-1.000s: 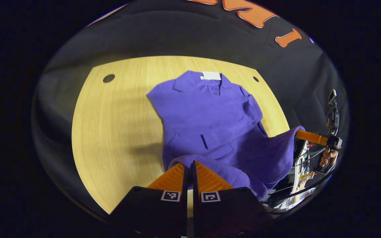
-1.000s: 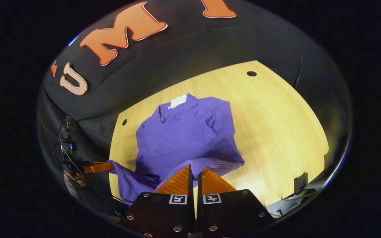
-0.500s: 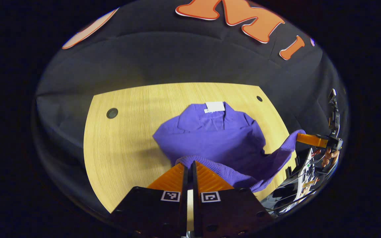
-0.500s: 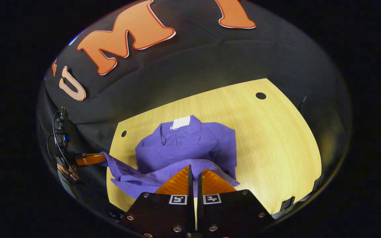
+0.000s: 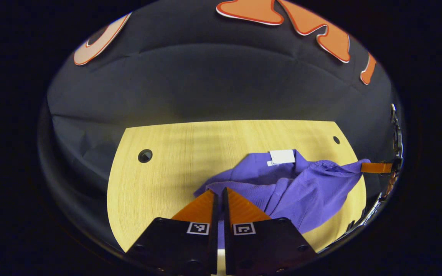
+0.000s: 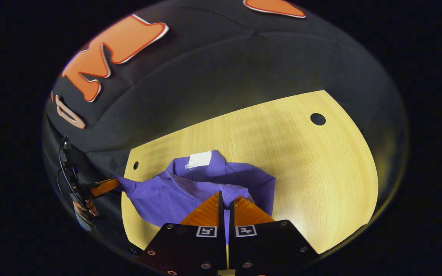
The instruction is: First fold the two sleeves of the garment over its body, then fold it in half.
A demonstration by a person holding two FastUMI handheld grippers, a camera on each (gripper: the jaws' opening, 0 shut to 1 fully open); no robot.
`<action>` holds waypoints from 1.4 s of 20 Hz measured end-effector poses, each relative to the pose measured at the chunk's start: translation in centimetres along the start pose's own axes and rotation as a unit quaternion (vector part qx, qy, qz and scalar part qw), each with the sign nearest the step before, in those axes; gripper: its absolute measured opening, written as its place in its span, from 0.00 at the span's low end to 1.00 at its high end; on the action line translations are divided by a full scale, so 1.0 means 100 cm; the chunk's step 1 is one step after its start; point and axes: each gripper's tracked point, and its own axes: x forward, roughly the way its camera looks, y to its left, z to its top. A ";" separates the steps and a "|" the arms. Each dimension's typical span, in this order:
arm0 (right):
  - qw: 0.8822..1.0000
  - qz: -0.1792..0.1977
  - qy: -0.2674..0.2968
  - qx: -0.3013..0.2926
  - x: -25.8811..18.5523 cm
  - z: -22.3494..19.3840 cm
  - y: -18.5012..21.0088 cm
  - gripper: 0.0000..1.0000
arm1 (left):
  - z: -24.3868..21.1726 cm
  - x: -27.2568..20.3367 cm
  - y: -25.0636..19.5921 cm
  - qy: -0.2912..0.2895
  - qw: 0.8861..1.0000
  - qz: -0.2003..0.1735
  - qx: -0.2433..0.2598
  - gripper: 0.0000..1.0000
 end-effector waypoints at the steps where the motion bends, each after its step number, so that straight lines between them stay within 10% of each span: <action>1: 1.000 -0.001 0.001 0.003 0.011 0.004 -0.004 0.02 | 0.005 0.007 0.001 -0.010 1.000 0.009 -0.006 0.08; 11: 0.996 0.028 -0.024 0.077 0.057 0.041 -0.008 0.09 | 0.051 0.032 0.033 -0.116 0.987 0.106 0.025 0.25; 12: 0.997 0.025 -0.029 0.072 0.056 0.044 -0.011 0.27 | 0.053 0.033 0.029 -0.118 0.988 0.100 0.025 0.26; 13: 0.997 0.018 -0.041 0.066 0.055 0.048 -0.014 0.19 | 0.056 0.032 0.022 -0.126 0.988 0.090 0.020 0.27; 14: 0.997 0.010 -0.053 0.058 0.052 0.052 -0.016 0.46 | 0.058 0.026 0.016 -0.134 0.988 0.080 0.014 0.41; 15: 0.997 0.004 -0.065 0.051 0.046 0.055 -0.018 0.31 | 0.060 0.022 0.012 -0.140 0.987 0.077 0.010 0.47; 16: 0.996 0.001 -0.074 0.044 0.040 0.057 -0.018 0.57 | 0.059 0.016 0.009 -0.145 0.987 0.074 0.009 0.64; 17: 0.996 -0.004 -0.083 0.036 0.032 0.057 -0.016 0.50 | 0.060 0.009 0.008 -0.152 0.986 0.072 0.007 0.72; 18: 0.996 -0.007 -0.090 0.024 0.024 0.057 -0.011 0.69 | 0.062 -0.003 0.011 -0.162 0.984 0.073 0.005 0.80; 19: 0.994 -0.014 -0.103 0.011 0.014 0.058 -0.011 0.63 | 0.065 -0.011 0.011 -0.172 0.982 0.073 0.001 0.81; 22: 0.987 -0.035 -0.155 -0.032 -0.015 0.061 0.001 0.92 | 0.064 -0.043 0.006 -0.196 0.979 0.057 -0.023 0.87; 28: 0.963 -0.054 -0.243 -0.101 -0.080 0.051 0.038 0.95 | 0.065 -0.118 -0.004 -0.286 0.957 0.039 -0.029 0.87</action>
